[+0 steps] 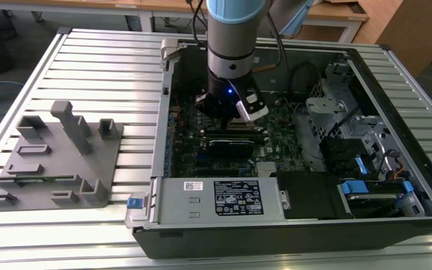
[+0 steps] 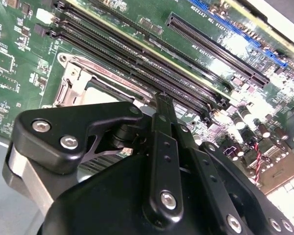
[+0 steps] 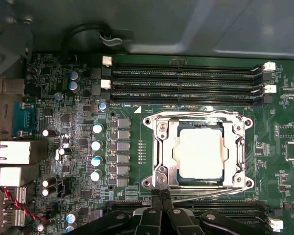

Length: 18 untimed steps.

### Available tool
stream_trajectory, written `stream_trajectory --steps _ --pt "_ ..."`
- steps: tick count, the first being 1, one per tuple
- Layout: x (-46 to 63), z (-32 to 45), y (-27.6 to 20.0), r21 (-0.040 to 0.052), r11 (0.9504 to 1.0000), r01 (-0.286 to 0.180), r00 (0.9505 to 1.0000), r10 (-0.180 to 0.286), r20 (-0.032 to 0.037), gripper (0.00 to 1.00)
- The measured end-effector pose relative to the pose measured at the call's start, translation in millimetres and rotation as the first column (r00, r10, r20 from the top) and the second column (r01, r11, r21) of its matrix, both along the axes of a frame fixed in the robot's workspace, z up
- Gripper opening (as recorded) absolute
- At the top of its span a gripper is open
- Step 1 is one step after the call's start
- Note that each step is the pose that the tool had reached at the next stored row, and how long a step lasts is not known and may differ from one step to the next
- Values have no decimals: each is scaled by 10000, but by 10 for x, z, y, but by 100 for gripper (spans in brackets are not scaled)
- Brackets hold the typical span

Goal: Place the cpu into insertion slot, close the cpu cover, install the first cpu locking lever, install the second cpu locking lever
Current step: 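Install the second cpu locking lever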

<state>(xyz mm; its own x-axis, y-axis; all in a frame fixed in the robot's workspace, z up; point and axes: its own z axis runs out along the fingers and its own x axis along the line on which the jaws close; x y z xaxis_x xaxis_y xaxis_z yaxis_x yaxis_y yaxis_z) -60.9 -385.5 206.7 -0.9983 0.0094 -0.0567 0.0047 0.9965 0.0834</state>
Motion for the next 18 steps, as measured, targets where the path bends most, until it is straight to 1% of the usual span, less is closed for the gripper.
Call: stream_trajectory --steps 6,9,12,13,14,17,18 --pt "-39 -53 -1 -1 10000 0 10000 0 0 11" --pt "-53 -58 0 7 10000 -1 10000 1 -1 11" --pt "-55 -62 0 39 10000 -1 10000 1 0 11" --pt "-56 -63 -1 67 10000 1 10000 -1 0 11" --pt "-56 -66 -1 114 9999 1 10000 -1 0 11" --pt "-57 -72 -1 317 9995 0 10000 0 0 11" --pt "-57 -73 0 353 9994 1 10000 -1 0 11"
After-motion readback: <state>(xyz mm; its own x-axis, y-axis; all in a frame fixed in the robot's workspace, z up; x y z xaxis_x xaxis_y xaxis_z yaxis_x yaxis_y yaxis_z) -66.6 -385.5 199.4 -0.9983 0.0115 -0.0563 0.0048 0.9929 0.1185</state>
